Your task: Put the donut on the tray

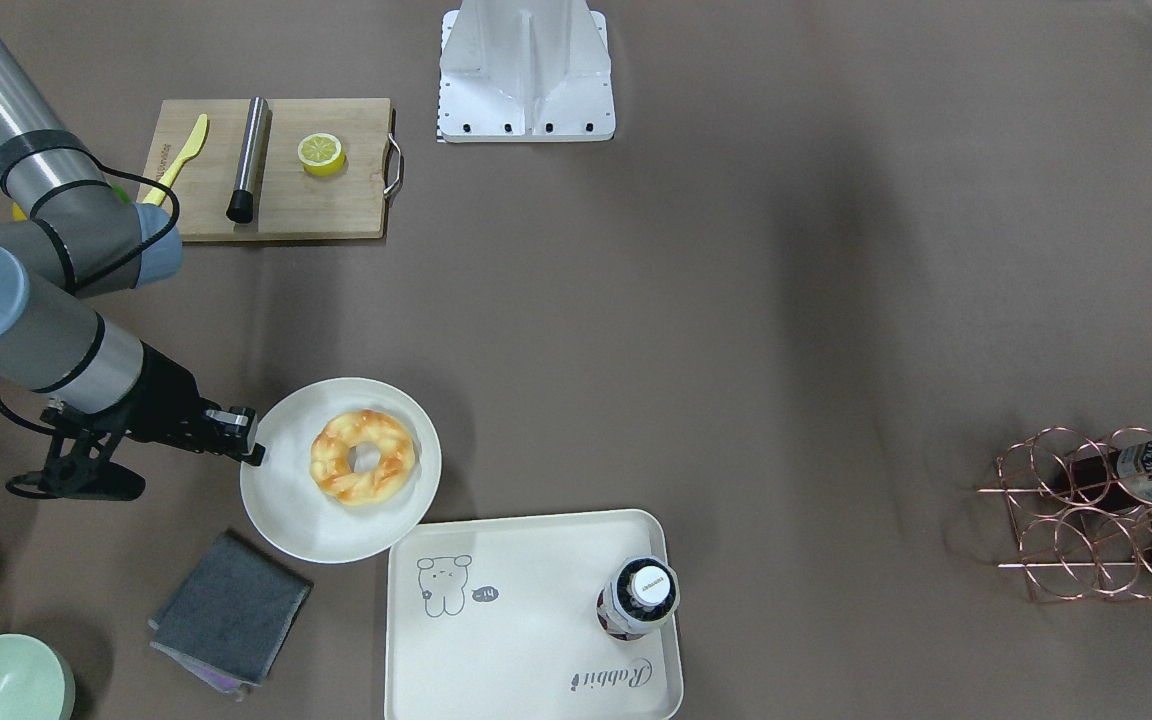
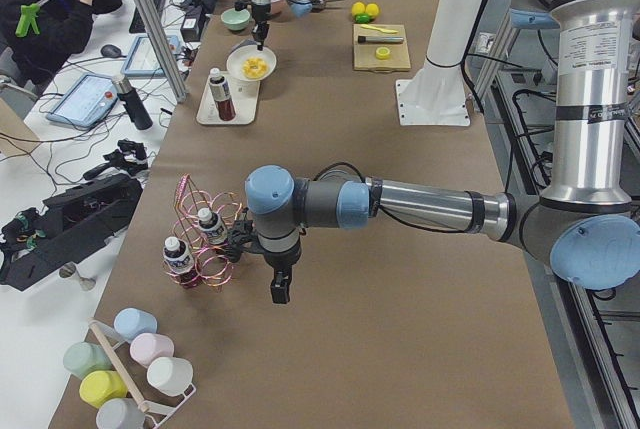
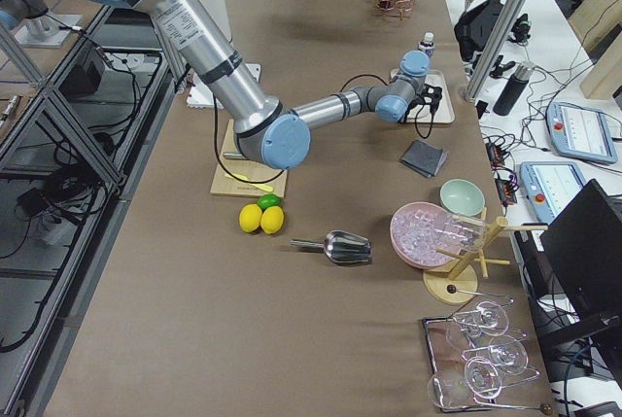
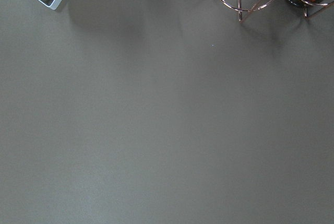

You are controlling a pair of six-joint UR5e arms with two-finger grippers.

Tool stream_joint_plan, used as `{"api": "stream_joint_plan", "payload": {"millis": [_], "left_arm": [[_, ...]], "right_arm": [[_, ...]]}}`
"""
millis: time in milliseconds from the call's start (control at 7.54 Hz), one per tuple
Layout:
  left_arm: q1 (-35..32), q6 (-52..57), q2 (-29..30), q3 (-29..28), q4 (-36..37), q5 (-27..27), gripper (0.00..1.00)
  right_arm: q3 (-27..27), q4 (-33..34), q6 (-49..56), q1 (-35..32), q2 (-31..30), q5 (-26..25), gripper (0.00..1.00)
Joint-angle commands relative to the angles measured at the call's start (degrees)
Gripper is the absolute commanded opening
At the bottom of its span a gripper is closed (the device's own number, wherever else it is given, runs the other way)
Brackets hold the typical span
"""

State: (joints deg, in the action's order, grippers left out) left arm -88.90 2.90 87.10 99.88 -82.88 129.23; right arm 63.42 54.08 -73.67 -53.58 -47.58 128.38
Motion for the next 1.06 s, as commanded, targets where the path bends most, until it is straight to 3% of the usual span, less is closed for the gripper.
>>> {"api": "stream_joint_plan", "payload": {"millis": [0,133,265,663,929], "left_arm": [[-0.75,0.0,-0.44,0.23,0.0,-0.03,0.98],[-1.45,0.0,-0.44,0.23,0.0,-0.03,0.98],[-1.45,0.0,-0.44,0.32,0.0,-0.03,0.98],[-1.45,0.0,-0.27,0.41,0.0,-0.03,0.98],[-1.45,0.0,-0.18,0.41,0.0,-0.03,0.98]], "right_arm": [[-14.57,0.5,-0.86,-0.73,11.58,-0.32,0.0],[-20.12,0.41,-1.73,-0.64,16.07,-1.36,0.0],[-22.01,0.15,-2.35,-0.21,17.07,-2.51,0.0],[-22.02,-1.26,-5.67,2.43,17.17,-6.82,0.0],[-22.02,-3.28,-7.98,3.39,17.08,-9.27,0.99]]}}
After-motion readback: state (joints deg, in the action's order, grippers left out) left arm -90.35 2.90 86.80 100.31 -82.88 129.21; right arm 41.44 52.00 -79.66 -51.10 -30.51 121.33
